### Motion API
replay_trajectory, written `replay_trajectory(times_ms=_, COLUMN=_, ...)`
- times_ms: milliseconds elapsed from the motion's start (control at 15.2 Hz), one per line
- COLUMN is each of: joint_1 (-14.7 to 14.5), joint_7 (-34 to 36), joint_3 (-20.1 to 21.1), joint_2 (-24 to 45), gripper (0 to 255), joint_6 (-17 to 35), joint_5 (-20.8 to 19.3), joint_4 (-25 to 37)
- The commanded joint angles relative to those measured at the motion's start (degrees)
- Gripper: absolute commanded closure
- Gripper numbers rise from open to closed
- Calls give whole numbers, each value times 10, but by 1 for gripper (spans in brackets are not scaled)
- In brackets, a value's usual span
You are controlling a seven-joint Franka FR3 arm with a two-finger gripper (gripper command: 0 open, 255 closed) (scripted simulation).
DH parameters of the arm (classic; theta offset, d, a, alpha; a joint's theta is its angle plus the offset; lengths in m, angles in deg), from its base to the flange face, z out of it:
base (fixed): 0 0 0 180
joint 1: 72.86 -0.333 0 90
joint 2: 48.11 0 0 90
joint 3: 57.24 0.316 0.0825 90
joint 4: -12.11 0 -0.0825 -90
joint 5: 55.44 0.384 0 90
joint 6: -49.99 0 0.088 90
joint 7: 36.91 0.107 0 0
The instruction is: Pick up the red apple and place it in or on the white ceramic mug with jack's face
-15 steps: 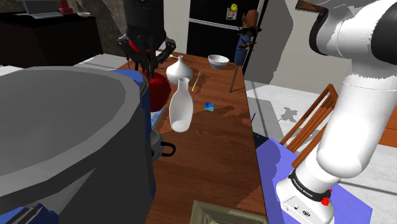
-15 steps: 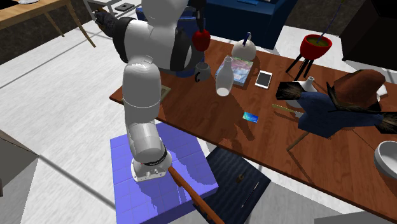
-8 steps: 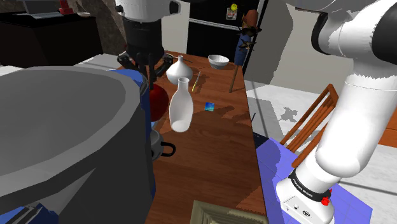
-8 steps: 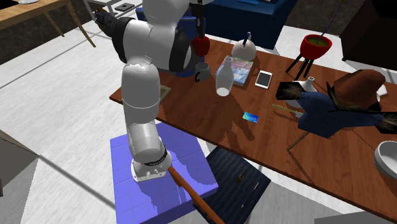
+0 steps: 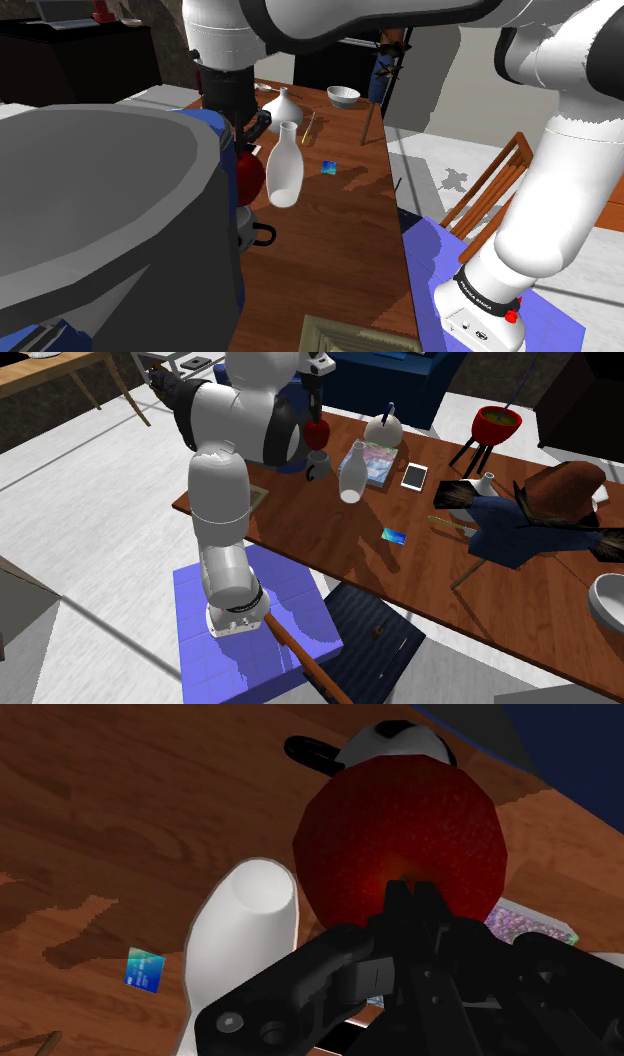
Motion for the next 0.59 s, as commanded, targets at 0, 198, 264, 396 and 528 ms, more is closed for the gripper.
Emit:
replay_trajectory(times_ms=0, joint_1=3, joint_7=2, joint_3=0, joint_2=-1, gripper=255, joint_6=16, joint_5=0, joint_4=-17)
replay_trajectory(times_ms=198, joint_1=6, joint_7=6, joint_3=-1, joint_2=-1, gripper=255, joint_6=39, joint_5=-1, joint_4=-40)
replay_trajectory(times_ms=264, joint_1=7, joint_7=7, joint_3=-2, joint_2=-1, gripper=255, joint_6=46, joint_5=-2, joint_4=-47)
replay_trajectory(times_ms=396, joint_1=8, joint_7=10, joint_3=-3, joint_2=1, gripper=255, joint_6=61, joint_5=-4, joint_4=-61)
replay_trajectory(times_ms=528, joint_1=8, joint_7=14, joint_3=-4, joint_2=3, gripper=255, joint_6=75, joint_5=-7, joint_4=-75)
